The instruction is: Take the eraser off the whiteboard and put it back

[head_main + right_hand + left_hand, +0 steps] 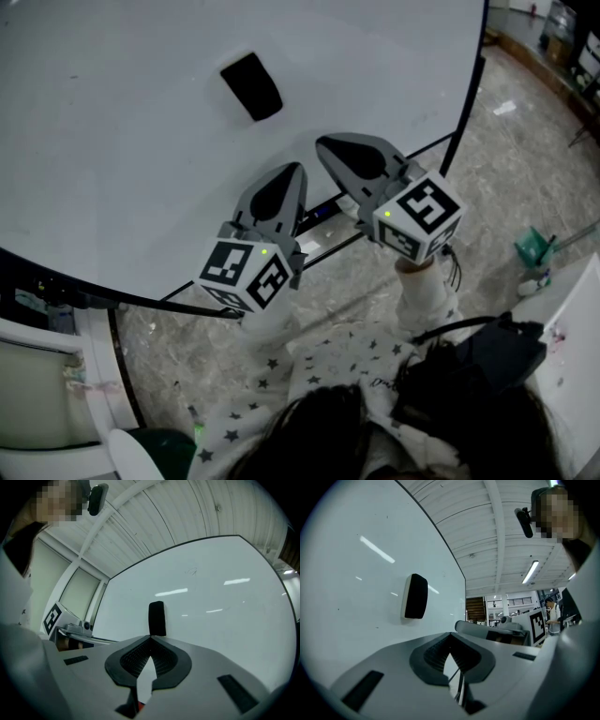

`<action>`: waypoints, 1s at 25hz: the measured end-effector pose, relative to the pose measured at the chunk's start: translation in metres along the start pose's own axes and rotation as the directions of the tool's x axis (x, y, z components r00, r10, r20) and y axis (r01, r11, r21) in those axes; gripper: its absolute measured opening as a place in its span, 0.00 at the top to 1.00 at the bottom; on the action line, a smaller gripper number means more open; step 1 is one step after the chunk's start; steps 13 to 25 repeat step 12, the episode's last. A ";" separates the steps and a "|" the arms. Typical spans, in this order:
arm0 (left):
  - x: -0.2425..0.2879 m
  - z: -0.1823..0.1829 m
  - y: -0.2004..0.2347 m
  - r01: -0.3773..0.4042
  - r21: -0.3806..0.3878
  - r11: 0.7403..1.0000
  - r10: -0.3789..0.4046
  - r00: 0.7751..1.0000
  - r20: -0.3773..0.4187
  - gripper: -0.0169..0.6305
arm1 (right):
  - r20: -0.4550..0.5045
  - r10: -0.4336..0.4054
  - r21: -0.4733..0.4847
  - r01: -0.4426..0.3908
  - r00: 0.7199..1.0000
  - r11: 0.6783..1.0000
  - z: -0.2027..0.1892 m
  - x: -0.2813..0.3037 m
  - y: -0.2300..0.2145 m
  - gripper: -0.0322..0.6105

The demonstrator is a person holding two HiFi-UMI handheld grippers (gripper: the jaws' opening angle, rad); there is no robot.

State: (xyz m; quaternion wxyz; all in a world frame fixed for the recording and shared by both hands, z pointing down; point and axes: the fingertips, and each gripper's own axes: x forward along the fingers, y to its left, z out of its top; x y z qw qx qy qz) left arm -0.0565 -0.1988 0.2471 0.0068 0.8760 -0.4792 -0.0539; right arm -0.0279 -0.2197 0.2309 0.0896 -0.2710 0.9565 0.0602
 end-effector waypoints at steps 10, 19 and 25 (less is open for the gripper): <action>-0.001 -0.003 -0.001 -0.004 -0.008 1.000 0.004 1.000 -0.006 0.97 | 0.000 0.009 0.012 -0.009 1.000 1.000 -0.004 0.000 0.001 0.94; -0.001 -0.003 0.000 -0.005 -0.011 1.000 0.005 1.000 -0.007 0.97 | -0.002 0.009 0.015 -0.009 1.000 1.000 -0.004 0.000 0.001 0.94; -0.001 -0.003 0.000 -0.005 -0.011 1.000 0.005 1.000 -0.007 0.97 | -0.002 0.009 0.015 -0.009 1.000 1.000 -0.004 0.000 0.001 0.94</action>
